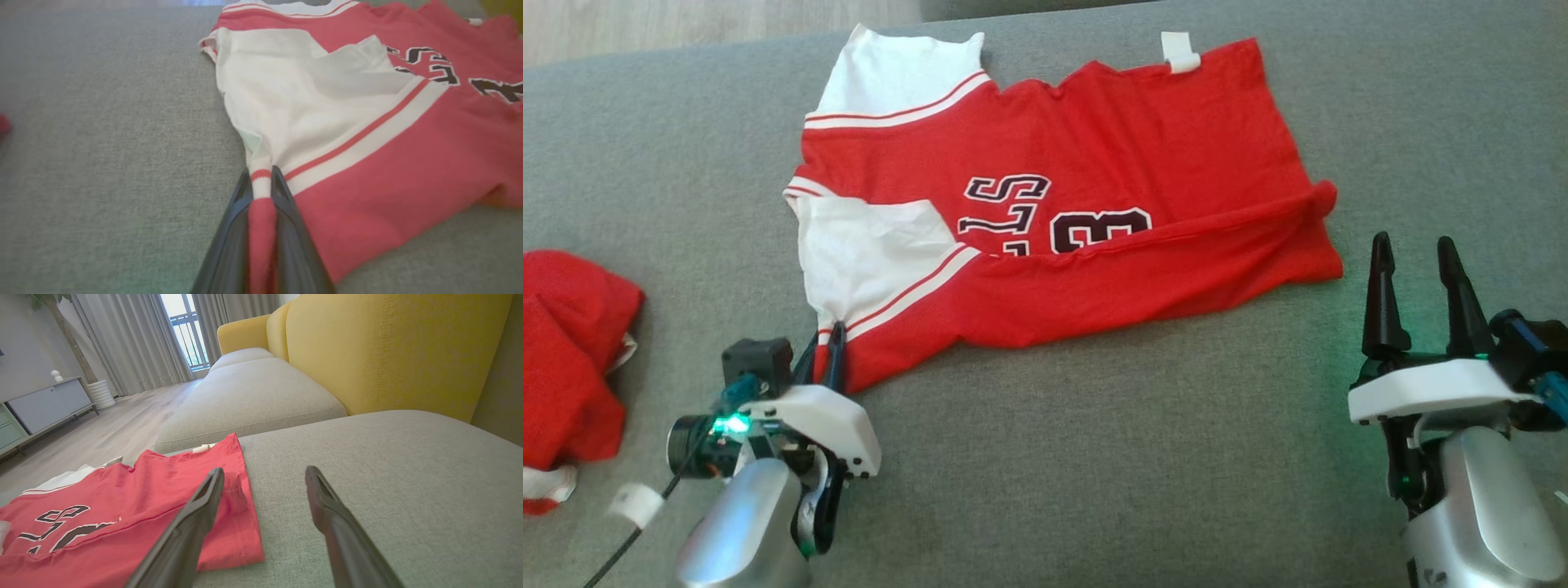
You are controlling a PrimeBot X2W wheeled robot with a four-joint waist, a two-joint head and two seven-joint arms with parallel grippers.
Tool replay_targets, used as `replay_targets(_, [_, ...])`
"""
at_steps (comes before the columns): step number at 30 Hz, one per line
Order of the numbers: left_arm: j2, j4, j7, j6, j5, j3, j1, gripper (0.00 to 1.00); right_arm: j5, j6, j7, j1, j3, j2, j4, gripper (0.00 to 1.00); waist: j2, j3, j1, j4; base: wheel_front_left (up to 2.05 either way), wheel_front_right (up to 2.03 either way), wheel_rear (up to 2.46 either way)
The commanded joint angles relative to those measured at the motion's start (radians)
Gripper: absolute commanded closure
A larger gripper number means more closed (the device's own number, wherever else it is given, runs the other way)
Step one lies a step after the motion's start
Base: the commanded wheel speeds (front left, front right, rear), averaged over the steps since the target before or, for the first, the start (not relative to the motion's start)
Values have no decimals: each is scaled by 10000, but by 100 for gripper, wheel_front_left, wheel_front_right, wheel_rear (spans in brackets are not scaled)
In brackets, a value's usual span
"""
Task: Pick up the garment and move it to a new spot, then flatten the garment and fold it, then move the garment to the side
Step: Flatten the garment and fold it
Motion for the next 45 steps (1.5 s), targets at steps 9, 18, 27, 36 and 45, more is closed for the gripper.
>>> replay_targets(9, [316, -1604, -1759, -274, 467, 126, -284, 100, -976, 75, 708, -1264, -885, -18, 1405, 0, 0, 5, -1, 463, 0, 0, 0])
replay_targets(18, [362, -2364, -1851, -367, 759, -255, -382, 100, -1007, 75, 1296, -2451, -1240, -18, 3616, 0, 0, 150, -1, 854, 0, 0, 0])
replay_targets(27, [429, -2570, -1798, -254, 753, -362, -203, 100, 137, 75, 1212, -3280, -90, -18, 5918, 0, 0, 196, -1, 1001, 0, 0, 0])
replay_targets(36, [599, -2434, -1685, -118, 608, -308, 58, 100, -158, 75, 403, -3697, 29, -18, 7157, 100, 0, -181, -1, 742, 0, 0, 0])
replay_targets(45, [819, -2295, -1573, -15, 456, -287, 489, 100, -803, 75, 27, -3497, -924, -18, 7555, 100, 0, -923, -1, 453, 0, 0, 0])
